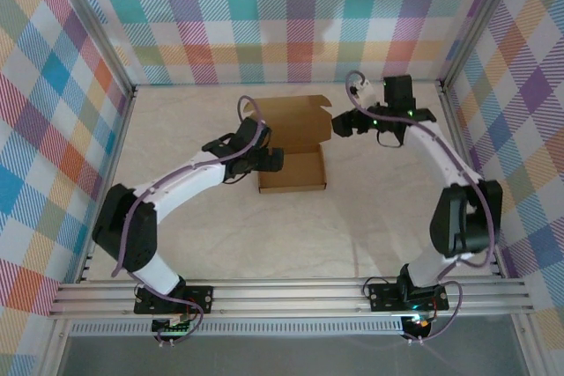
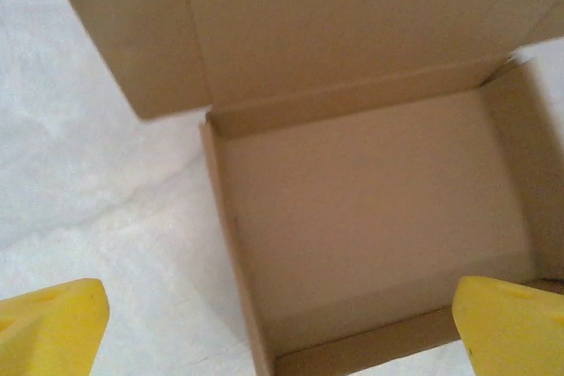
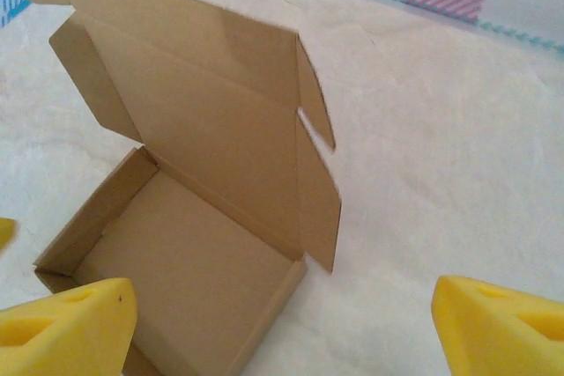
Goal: Fold the paper box
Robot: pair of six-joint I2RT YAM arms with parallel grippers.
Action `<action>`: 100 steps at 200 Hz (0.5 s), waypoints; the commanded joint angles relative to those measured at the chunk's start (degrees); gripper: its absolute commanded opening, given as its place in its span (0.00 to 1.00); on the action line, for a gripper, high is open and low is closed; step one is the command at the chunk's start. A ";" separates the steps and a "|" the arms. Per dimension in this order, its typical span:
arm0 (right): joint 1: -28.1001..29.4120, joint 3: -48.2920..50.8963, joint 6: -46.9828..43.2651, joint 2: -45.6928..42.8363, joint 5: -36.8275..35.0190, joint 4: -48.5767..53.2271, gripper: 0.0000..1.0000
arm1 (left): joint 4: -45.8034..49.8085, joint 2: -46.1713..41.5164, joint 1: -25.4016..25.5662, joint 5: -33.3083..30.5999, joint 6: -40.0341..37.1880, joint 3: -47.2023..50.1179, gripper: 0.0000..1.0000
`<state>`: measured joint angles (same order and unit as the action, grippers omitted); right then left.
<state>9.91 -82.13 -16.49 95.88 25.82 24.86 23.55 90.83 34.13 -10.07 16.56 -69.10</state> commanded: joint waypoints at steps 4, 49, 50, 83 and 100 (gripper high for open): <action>-0.07 -11.10 -14.88 7.21 6.93 13.99 0.81 | -0.63 -1.60 -5.01 7.84 -3.14 -1.02 1.00; -0.15 -40.50 -29.46 26.17 7.56 37.77 0.65 | -1.28 -5.36 -11.51 13.92 -3.22 -0.04 1.00; -0.11 -41.28 -29.69 26.62 7.57 38.31 0.64 | -1.39 -5.51 -11.79 14.23 -3.08 0.12 1.00; -0.11 -61.31 -34.92 38.72 9.59 52.97 0.34 | -6.55 -8.84 -16.86 23.29 1.15 4.56 1.00; -0.05 -63.20 -35.86 40.36 9.59 53.56 0.31 | -5.81 -9.18 -17.42 23.06 0.58 4.94 1.00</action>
<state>9.91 -140.73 -45.84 134.15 32.21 66.89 19.79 83.48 17.82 8.16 15.88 -65.45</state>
